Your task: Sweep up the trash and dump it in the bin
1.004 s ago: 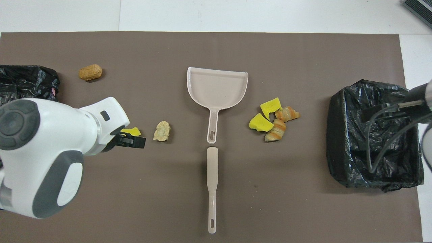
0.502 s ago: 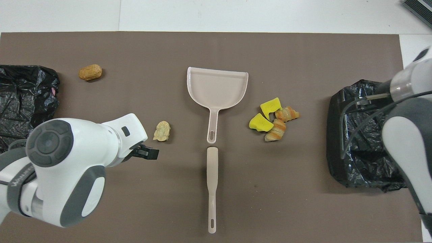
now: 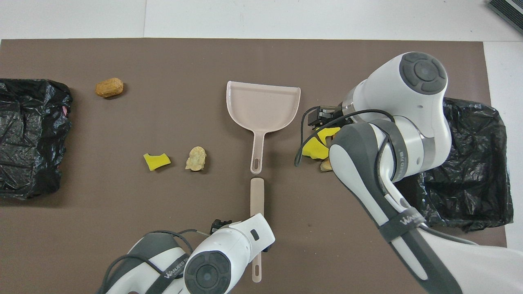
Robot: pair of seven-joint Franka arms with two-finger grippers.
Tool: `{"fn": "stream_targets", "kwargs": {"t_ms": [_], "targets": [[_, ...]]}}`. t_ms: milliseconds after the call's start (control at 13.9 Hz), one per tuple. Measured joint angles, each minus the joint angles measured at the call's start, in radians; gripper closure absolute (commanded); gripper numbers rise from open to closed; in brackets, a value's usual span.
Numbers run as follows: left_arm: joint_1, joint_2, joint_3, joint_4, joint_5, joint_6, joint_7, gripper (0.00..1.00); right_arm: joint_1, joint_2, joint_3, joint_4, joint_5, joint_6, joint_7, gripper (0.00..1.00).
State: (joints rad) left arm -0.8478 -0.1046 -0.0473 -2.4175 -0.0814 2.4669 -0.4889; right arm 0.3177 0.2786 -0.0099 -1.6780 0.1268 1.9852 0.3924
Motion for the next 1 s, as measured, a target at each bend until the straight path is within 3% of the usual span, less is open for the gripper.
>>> {"fn": "stream_targets", "kwargs": {"t_ms": [143, 359, 574, 717, 1004], "targets": [[-0.042, 0.033, 0.000, -0.001, 0.000, 0.017, -0.029, 0.00, 0.048, 0.013, 0.001, 0.017, 0.004, -0.003, 0.100, 0.00], [-0.062, 0.049, 0.001, -0.001, 0.000, 0.022, -0.067, 0.42, 0.105, 0.093, 0.007, 0.091, 0.004, -0.070, 0.194, 0.00], [-0.062, 0.049, 0.003, -0.003, 0.000, 0.016, -0.079, 0.65, 0.162, 0.204, 0.016, 0.211, 0.004, -0.104, 0.238, 0.00], [-0.062, 0.049, 0.004, -0.005, 0.000, -0.004, -0.100, 0.99, 0.172, 0.250, 0.016, 0.253, 0.004, -0.099, 0.242, 0.00], [-0.063, 0.047, 0.005, -0.005, 0.000, -0.040, -0.156, 1.00, 0.181, 0.288, 0.019, 0.271, 0.004, -0.094, 0.229, 0.00]]}}
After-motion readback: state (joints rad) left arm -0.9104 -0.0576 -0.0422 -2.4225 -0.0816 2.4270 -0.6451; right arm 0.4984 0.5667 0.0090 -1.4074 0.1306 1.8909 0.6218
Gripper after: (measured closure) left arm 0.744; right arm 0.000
